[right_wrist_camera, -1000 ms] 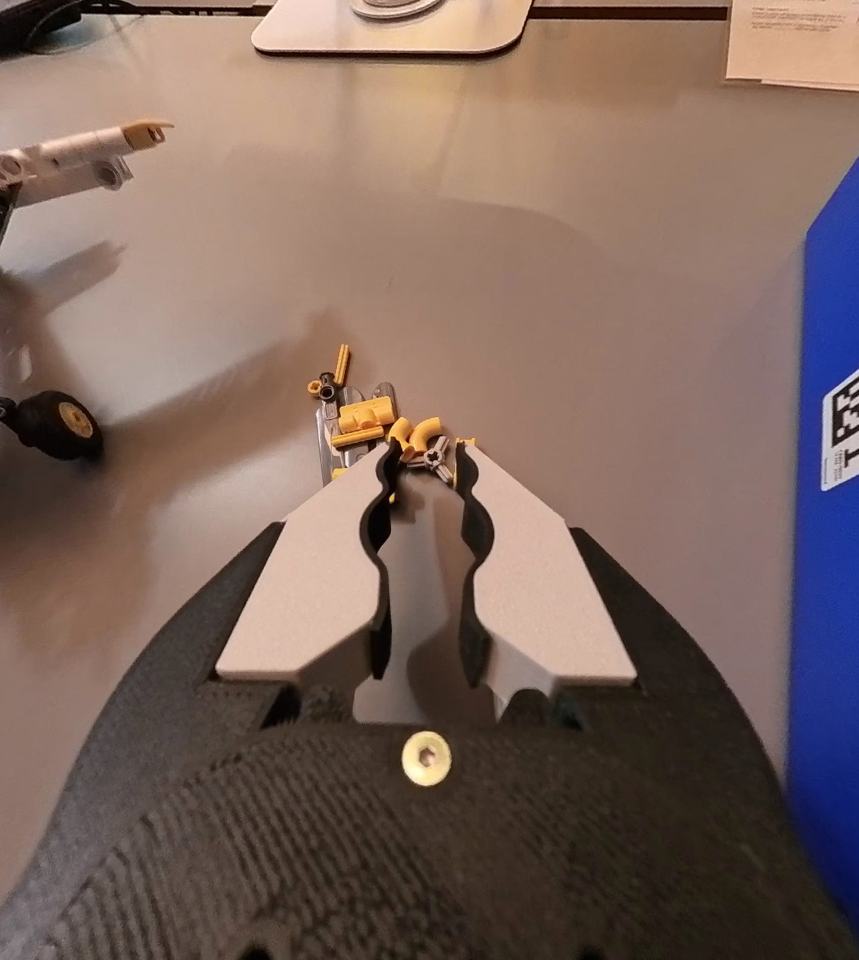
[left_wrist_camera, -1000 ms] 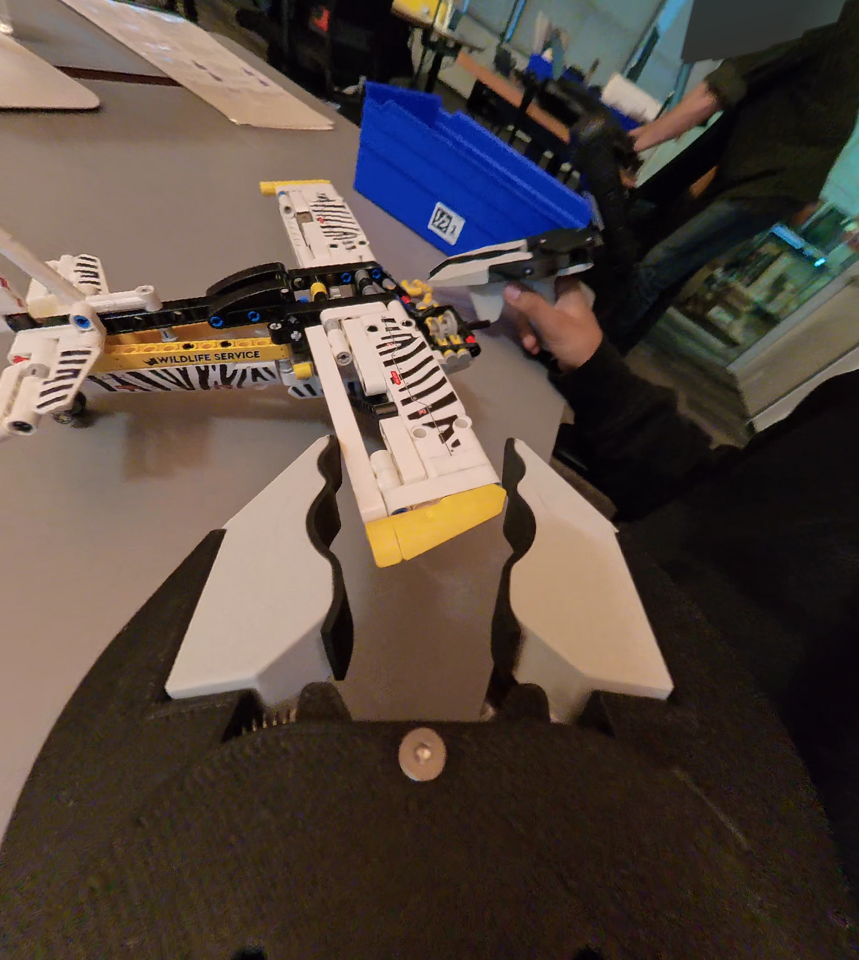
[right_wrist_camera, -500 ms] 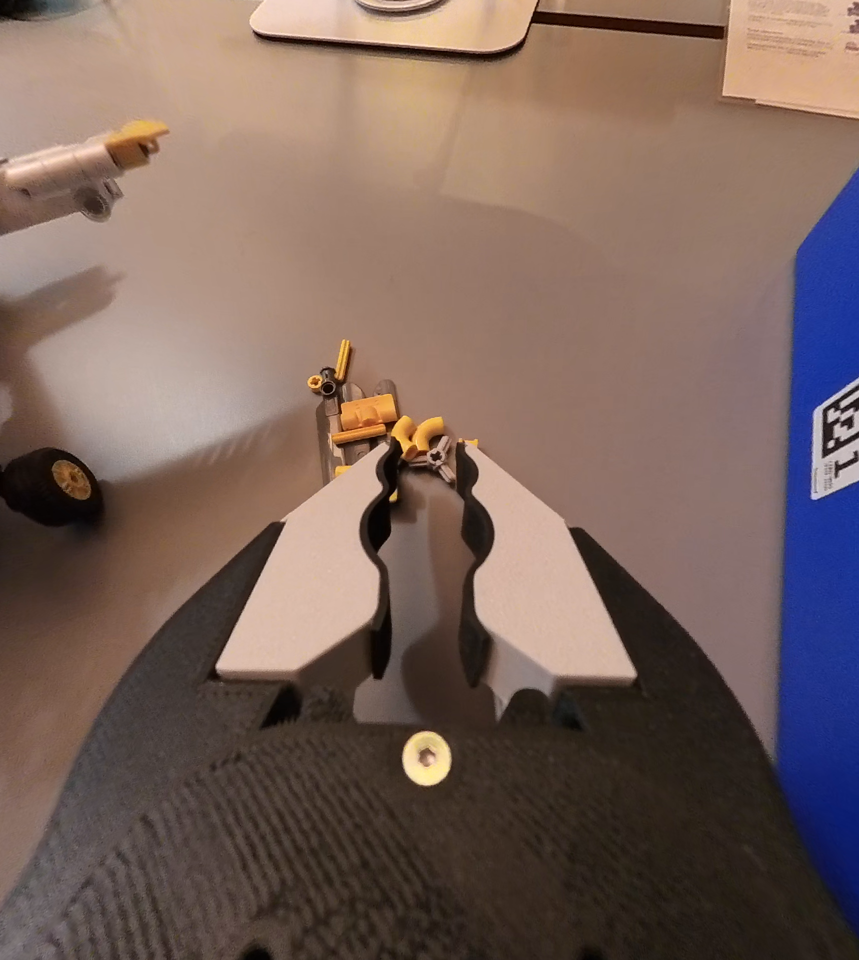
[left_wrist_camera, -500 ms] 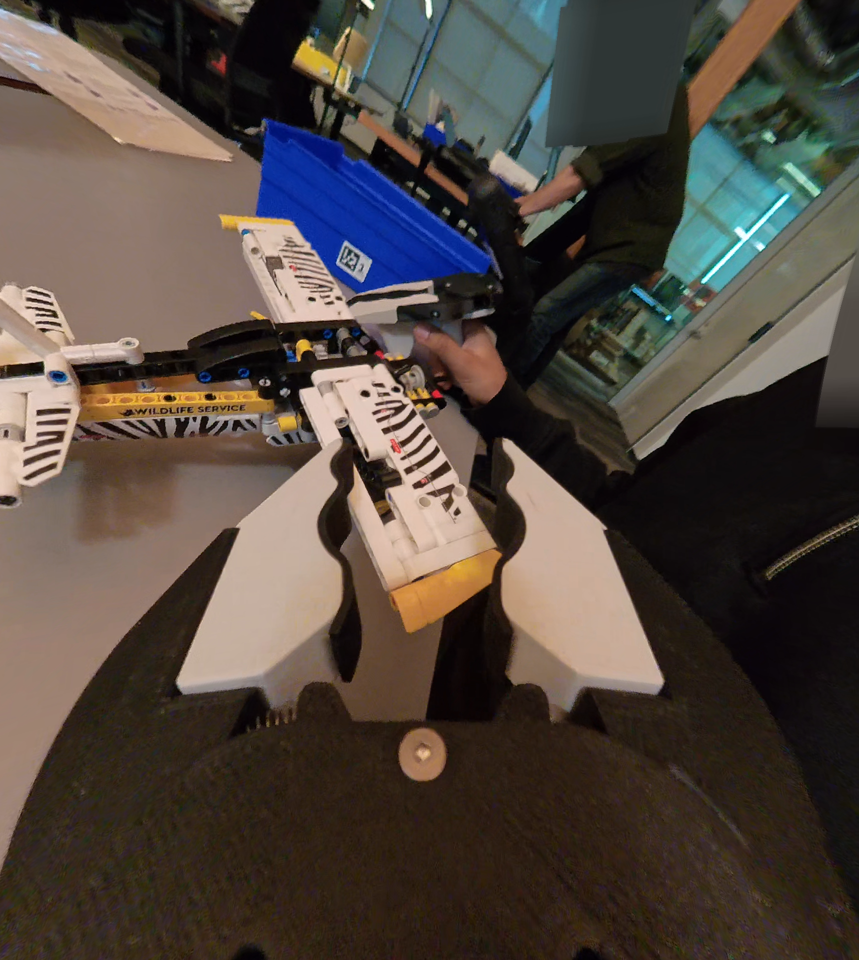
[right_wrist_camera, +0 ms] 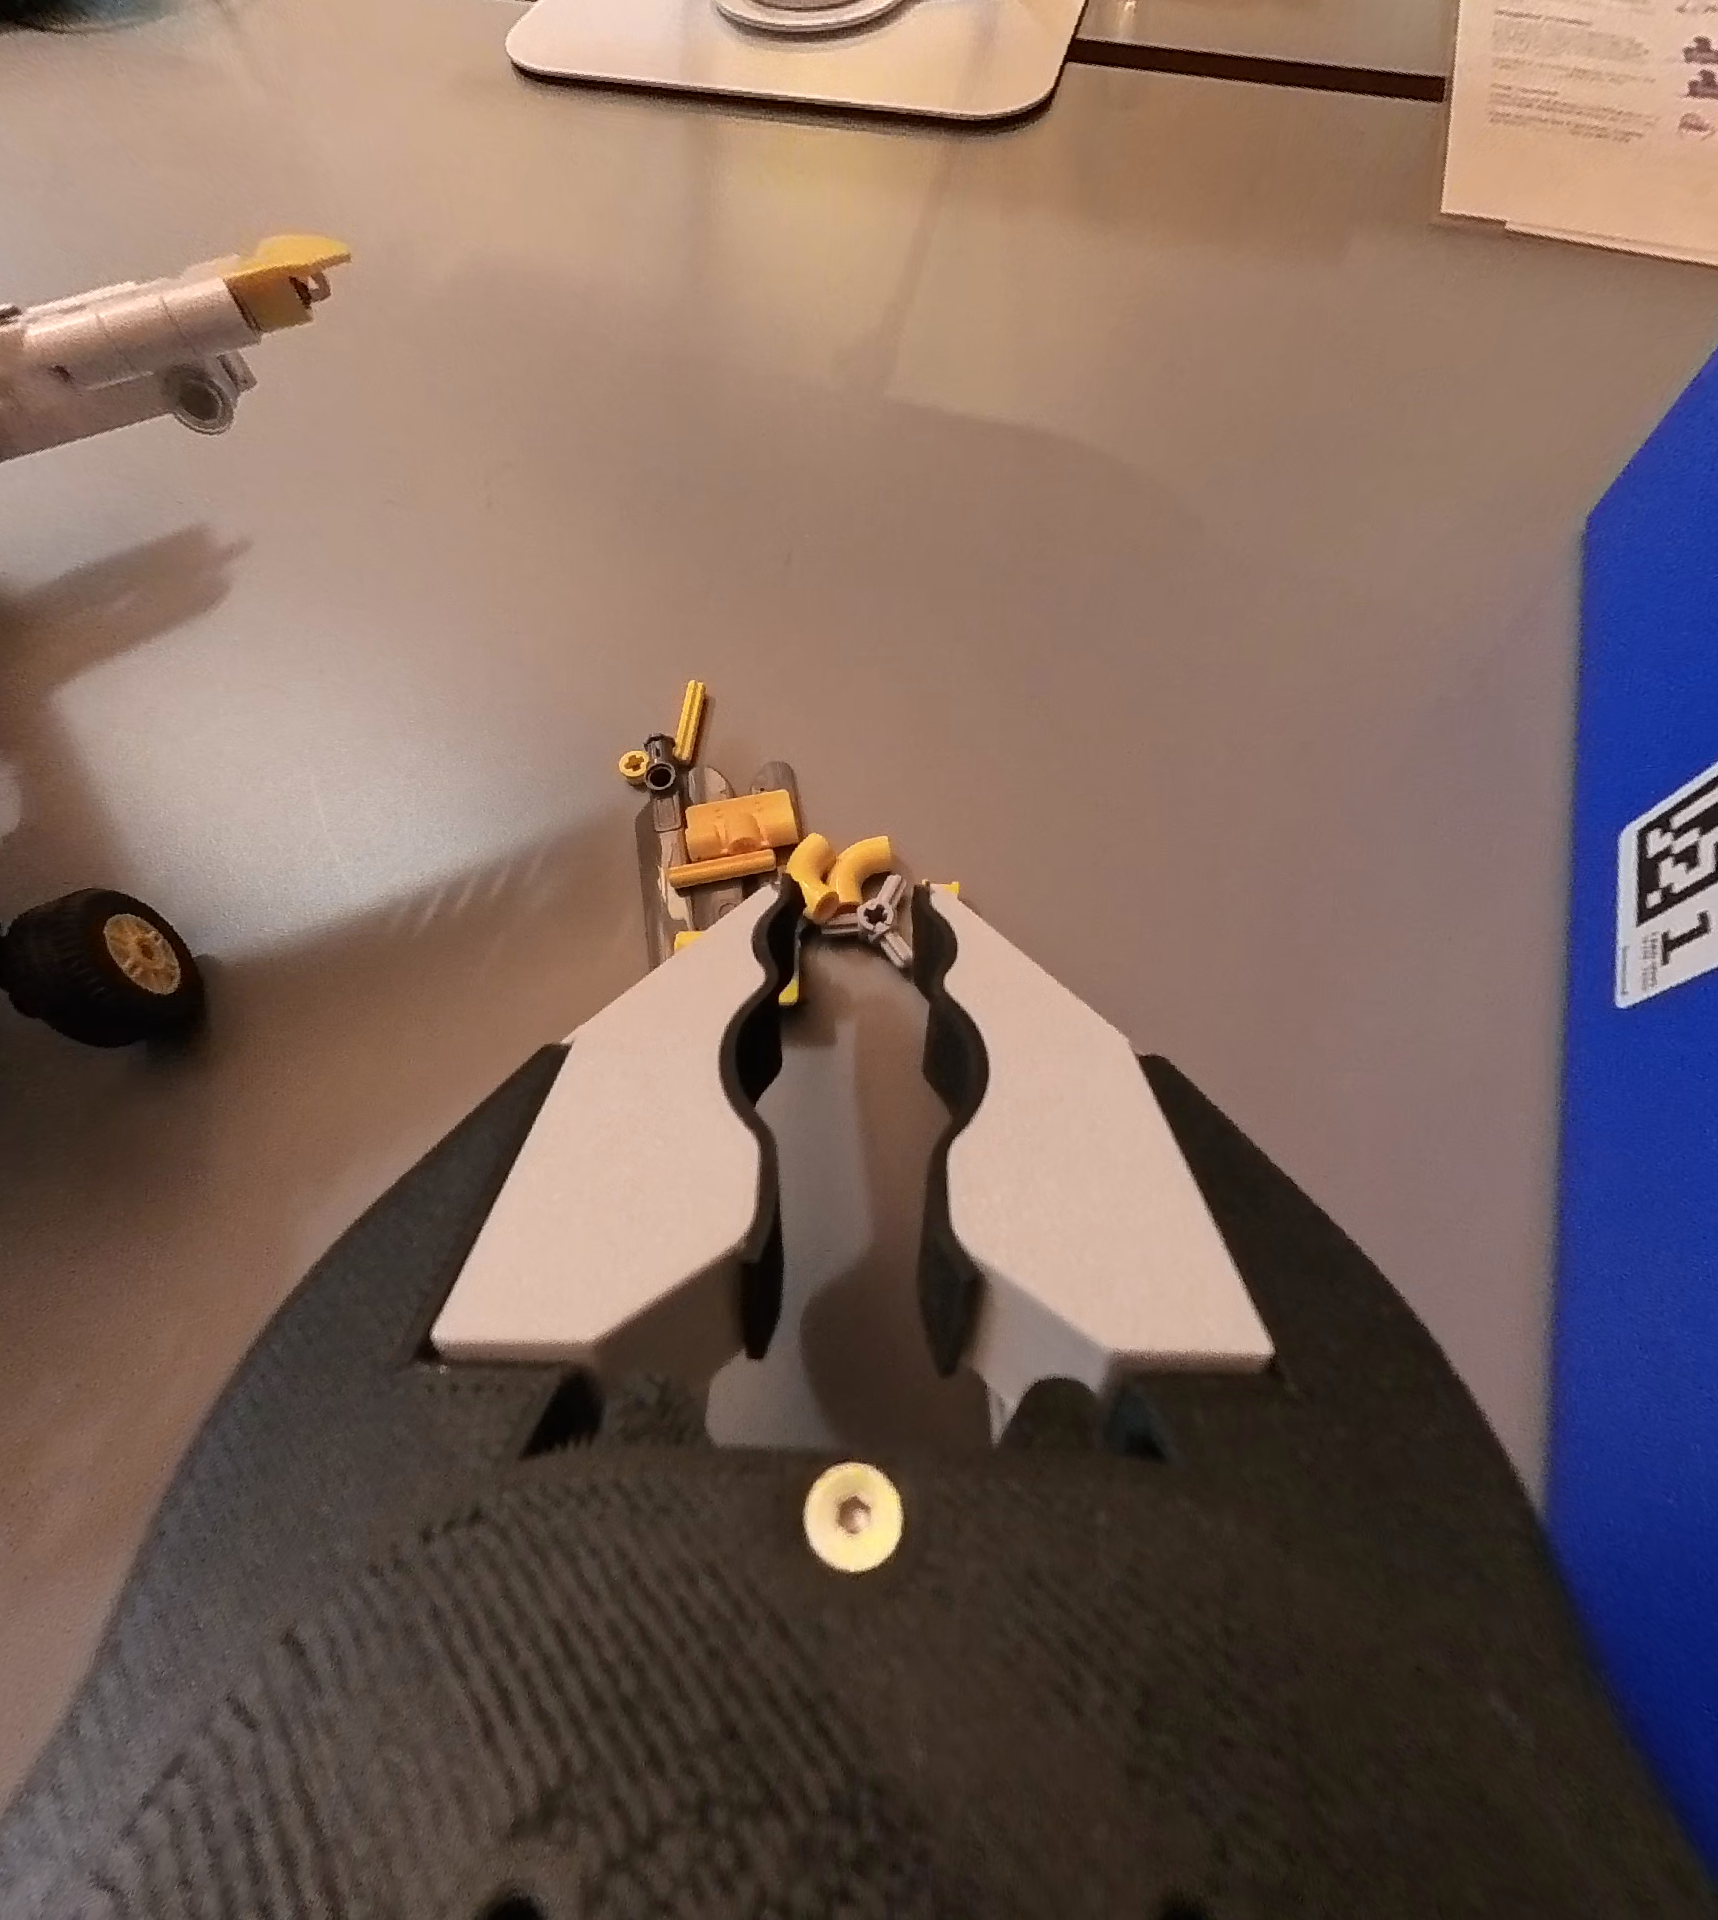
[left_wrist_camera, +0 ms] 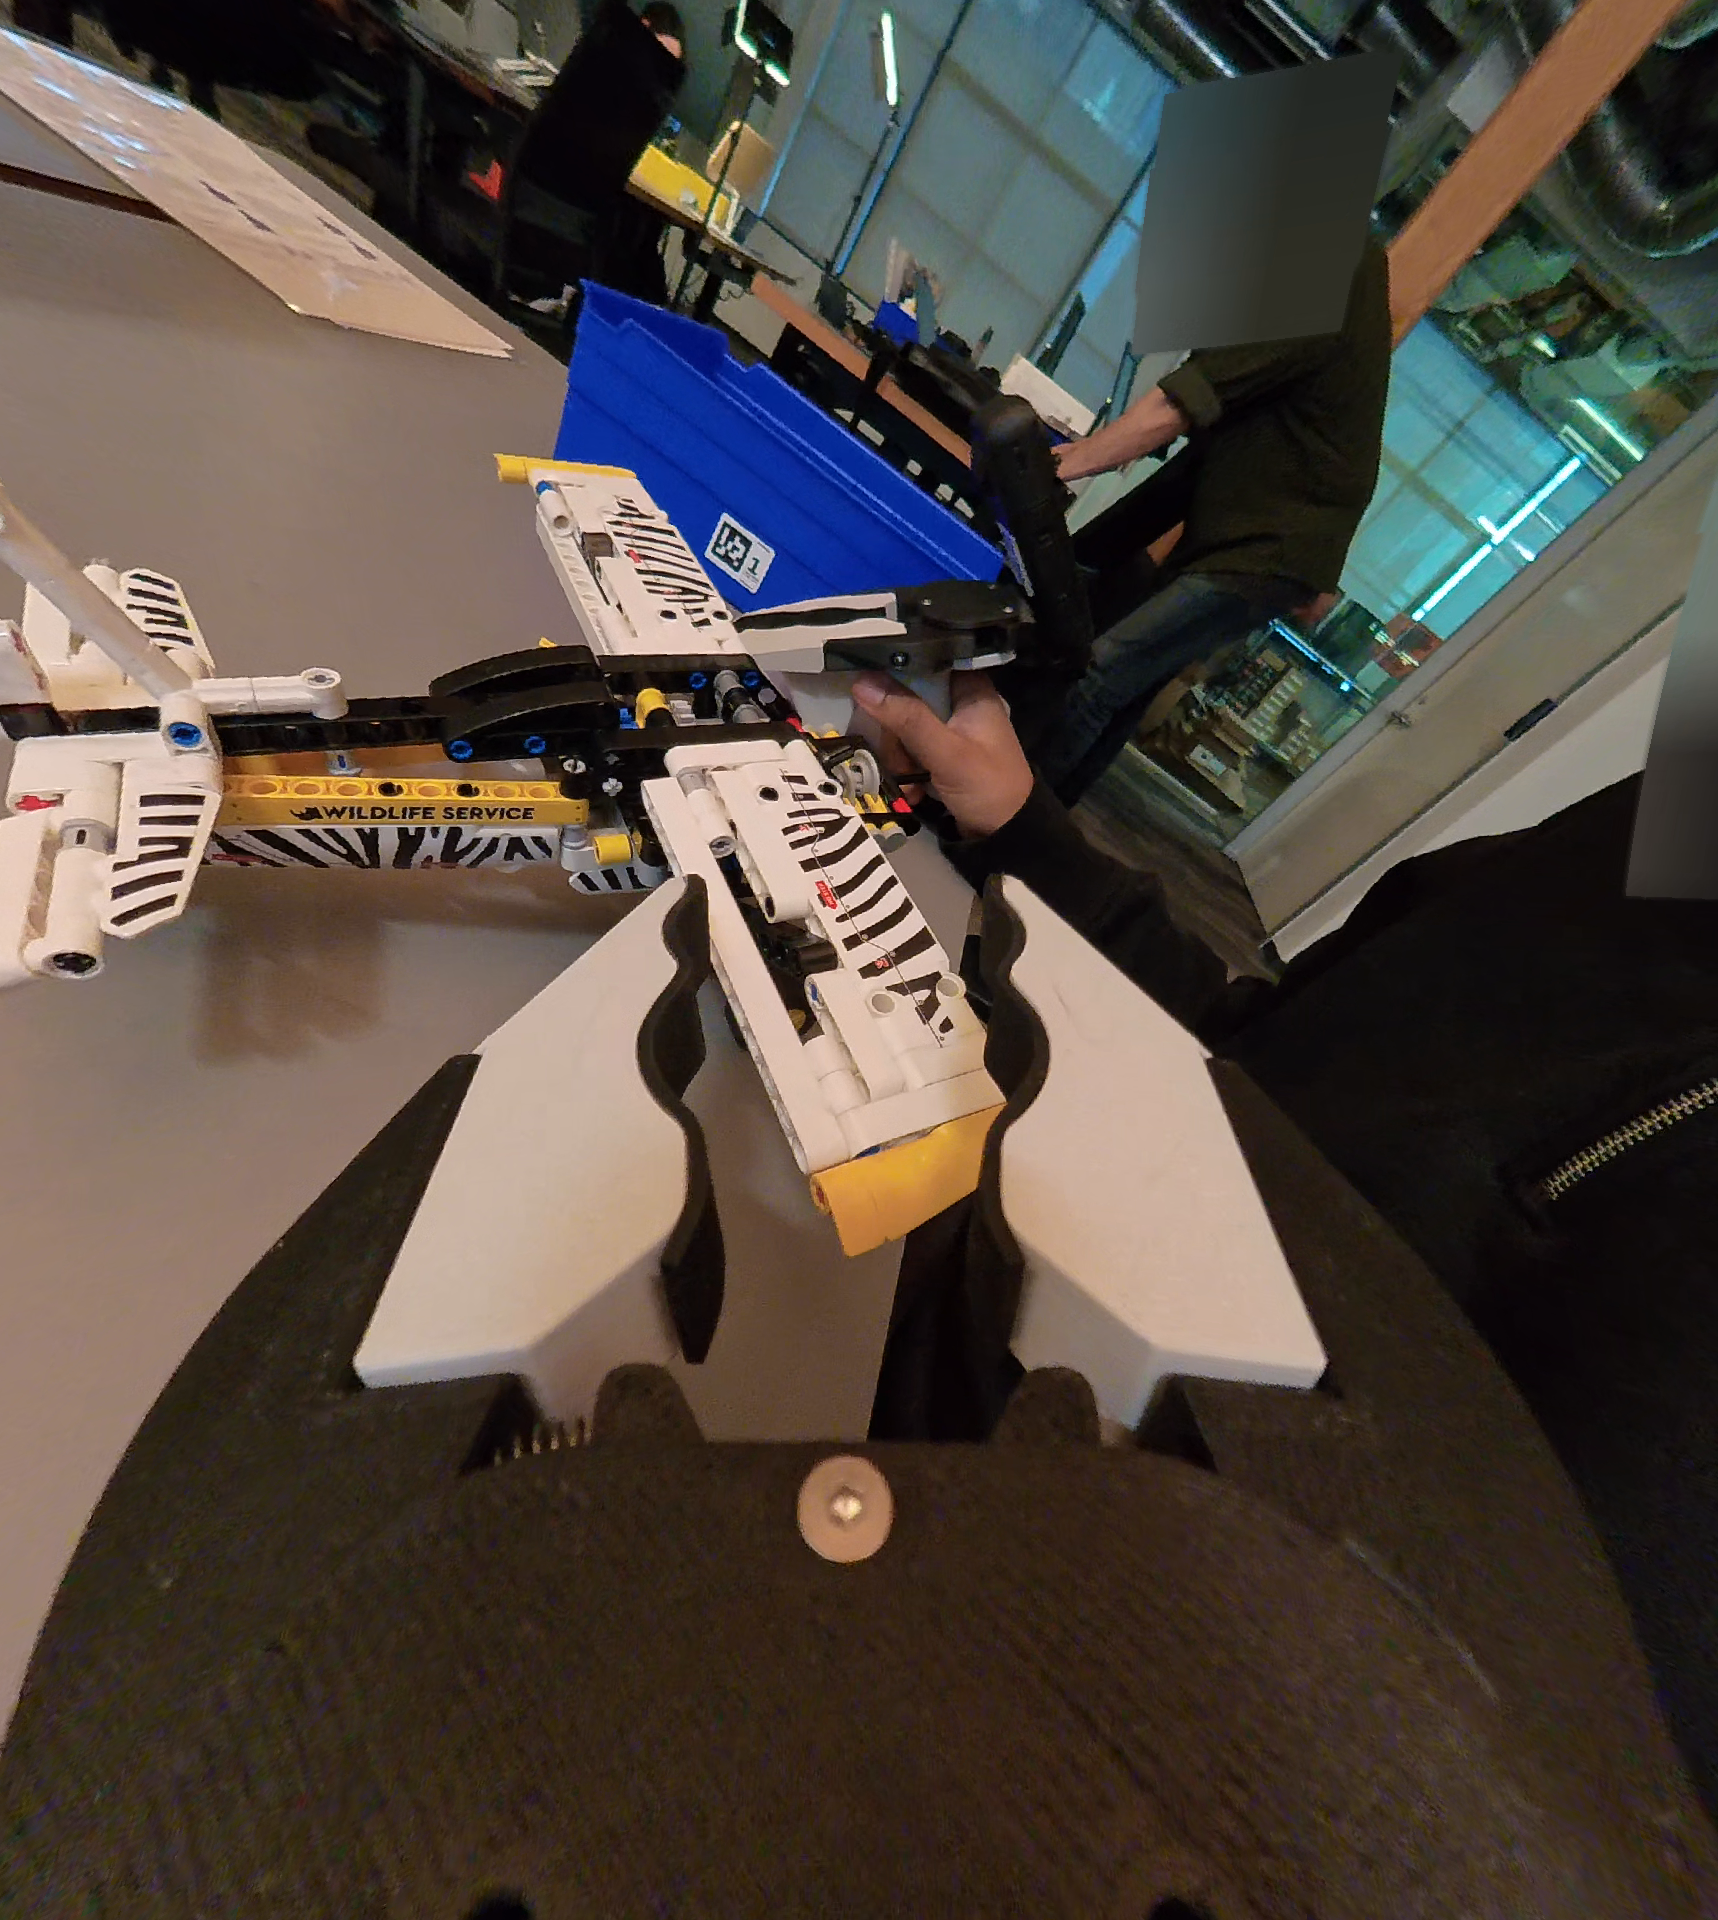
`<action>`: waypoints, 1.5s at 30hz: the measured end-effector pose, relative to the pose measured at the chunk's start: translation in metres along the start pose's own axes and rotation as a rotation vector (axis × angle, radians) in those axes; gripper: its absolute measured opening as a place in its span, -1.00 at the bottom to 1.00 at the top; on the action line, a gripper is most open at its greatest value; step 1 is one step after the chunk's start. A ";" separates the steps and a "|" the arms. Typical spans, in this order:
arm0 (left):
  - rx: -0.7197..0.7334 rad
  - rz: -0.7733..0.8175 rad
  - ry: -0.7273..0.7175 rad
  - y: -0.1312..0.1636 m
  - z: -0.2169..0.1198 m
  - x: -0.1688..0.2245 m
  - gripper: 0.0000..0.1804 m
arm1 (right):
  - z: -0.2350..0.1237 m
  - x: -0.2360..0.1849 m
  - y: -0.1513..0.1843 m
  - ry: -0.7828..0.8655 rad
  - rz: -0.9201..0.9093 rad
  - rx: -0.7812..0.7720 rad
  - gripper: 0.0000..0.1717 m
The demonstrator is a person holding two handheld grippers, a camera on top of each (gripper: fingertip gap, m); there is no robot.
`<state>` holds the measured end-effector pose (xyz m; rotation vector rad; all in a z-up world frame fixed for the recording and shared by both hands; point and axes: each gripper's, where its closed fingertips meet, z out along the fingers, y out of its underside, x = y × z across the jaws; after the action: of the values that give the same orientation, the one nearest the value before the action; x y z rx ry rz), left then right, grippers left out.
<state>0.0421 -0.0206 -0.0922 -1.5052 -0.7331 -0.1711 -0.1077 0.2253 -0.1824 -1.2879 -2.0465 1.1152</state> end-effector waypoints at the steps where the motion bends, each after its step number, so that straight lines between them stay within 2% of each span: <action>1: 0.003 -0.002 0.001 0.000 0.000 0.000 -0.45 | 0.000 0.000 0.000 0.000 0.000 0.000 -0.77; 37: 0.033 -0.009 -0.025 -0.002 -0.003 -0.006 -0.47 | 0.000 -0.001 0.000 0.009 -0.023 -0.002 -0.77; 45: 0.038 0.016 -0.071 -0.007 -0.010 -0.011 -0.47 | 0.000 -0.001 0.000 0.009 -0.025 0.001 -0.77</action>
<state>0.0337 -0.0345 -0.0912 -1.4866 -0.7767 -0.0916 -0.1072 0.2243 -0.1829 -1.2612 -2.0497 1.0972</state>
